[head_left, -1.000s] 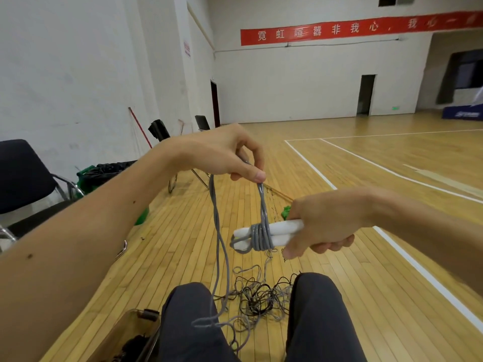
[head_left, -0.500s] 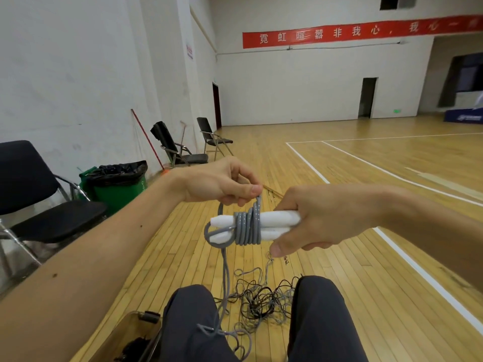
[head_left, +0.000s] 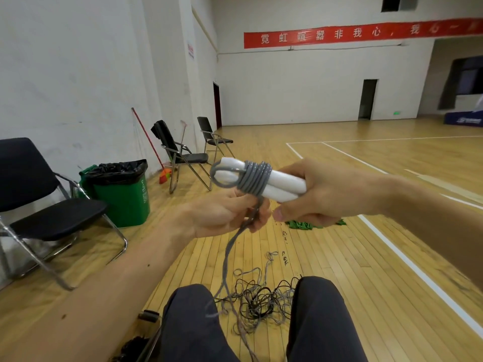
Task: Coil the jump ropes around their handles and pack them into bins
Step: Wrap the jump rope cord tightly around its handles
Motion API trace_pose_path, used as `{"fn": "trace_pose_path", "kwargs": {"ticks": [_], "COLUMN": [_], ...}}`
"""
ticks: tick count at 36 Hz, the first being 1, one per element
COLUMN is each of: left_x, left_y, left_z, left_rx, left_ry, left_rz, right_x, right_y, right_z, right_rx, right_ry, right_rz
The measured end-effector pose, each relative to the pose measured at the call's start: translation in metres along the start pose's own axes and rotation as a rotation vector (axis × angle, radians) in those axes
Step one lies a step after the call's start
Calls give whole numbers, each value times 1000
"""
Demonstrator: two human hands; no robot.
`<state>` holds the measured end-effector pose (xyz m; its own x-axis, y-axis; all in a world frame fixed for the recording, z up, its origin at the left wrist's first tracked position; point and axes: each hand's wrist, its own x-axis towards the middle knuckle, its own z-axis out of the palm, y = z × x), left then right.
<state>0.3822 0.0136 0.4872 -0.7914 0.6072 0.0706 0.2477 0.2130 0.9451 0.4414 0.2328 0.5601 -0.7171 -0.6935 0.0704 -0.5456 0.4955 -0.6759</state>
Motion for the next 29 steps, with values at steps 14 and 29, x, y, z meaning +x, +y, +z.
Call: {"fn": "trace_pose_path", "kwargs": {"ticks": [14,29], "left_x": [3,7], "left_y": [12,0], "left_z": [50,67], "left_rx": [-319,98], "left_ry": [272,419], "left_rz": [61,36], "right_x": [10,27], "right_y": [28,48], "right_z": [-16,-24], "right_rx": [20,-93], "right_ry": [285,492], "right_rz": [130,142]}}
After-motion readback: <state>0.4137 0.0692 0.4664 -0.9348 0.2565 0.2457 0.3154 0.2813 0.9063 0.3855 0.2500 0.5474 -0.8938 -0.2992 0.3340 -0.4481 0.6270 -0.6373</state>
